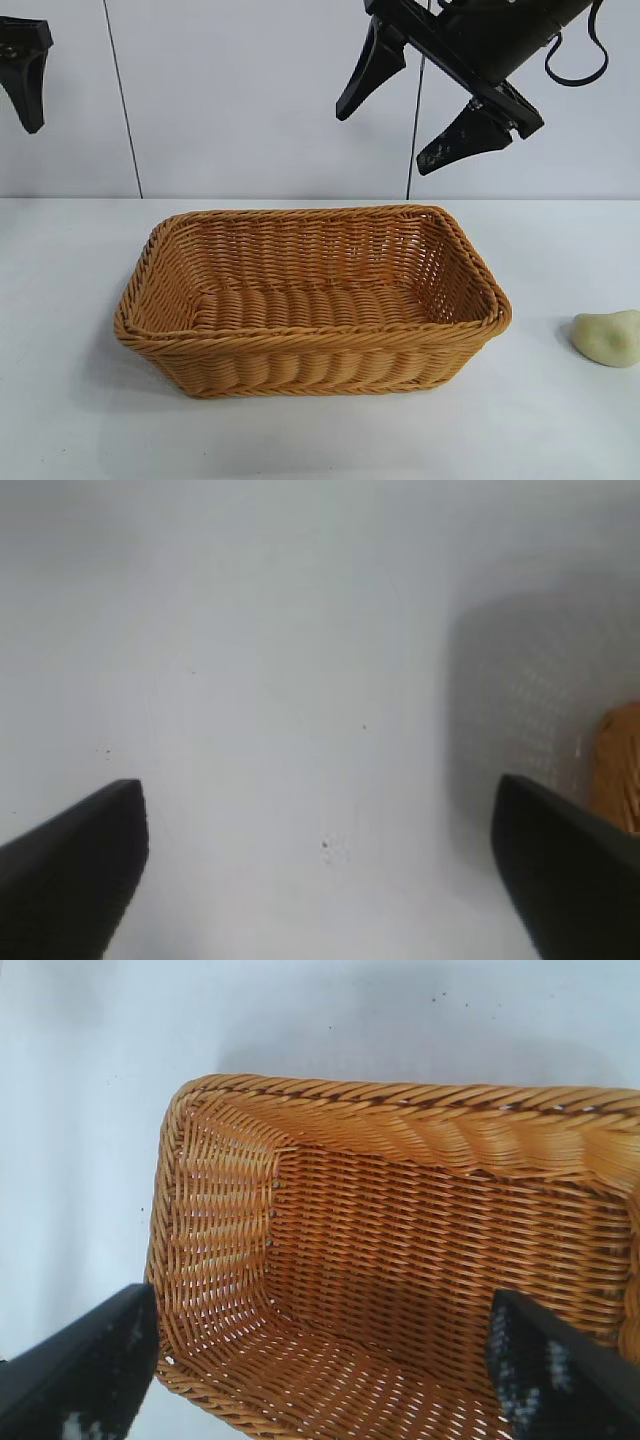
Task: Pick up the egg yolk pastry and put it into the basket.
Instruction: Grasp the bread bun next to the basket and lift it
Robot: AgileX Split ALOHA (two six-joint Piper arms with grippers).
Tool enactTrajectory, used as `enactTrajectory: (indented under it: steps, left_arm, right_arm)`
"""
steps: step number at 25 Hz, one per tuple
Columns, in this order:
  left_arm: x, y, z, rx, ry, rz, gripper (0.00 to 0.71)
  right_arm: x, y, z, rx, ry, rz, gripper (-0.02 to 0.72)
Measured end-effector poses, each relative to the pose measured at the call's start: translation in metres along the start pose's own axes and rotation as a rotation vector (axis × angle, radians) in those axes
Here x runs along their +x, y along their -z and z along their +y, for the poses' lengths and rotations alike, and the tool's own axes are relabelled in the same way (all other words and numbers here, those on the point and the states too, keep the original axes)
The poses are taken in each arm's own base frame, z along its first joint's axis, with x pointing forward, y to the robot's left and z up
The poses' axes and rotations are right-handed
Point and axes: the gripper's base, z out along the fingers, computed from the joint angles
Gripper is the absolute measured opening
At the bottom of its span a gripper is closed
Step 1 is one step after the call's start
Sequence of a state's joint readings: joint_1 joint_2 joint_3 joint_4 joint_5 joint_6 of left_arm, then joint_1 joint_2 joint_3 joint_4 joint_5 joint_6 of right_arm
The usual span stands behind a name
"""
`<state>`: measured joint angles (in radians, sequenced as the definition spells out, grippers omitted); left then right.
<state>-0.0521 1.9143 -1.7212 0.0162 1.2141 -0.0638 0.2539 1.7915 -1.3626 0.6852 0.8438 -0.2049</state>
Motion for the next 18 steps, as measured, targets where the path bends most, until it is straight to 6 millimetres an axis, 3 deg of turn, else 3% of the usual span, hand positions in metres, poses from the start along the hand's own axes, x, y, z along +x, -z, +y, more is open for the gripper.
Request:
enactTrajectory:
  steps: [3, 7, 13, 18]
  left_arm:
    - [0.023, 0.014, 0.002, -0.001, -0.001, 0.011, 0.669]
    - [0.07, 0.036, 0.005, -0.002, -0.003, 0.032, 0.669]
    - [0.163, 0.062, 0.01, -0.001, -0.003, 0.038, 0.669]
    - [0.236, 0.063, 0.015, -0.001, -0.002, 0.026, 0.669]
  right_arm:
    - [0.0, 0.0, 0.0, 0.0, 0.0, 0.0, 0.637]
    - [0.0, 0.0, 0.0, 0.0, 0.0, 0.0, 0.637]
    - [0.0, 0.0, 0.0, 0.0, 0.0, 0.0, 0.637]
    - [0.0, 0.0, 0.0, 0.0, 0.0, 0.0, 0.637]
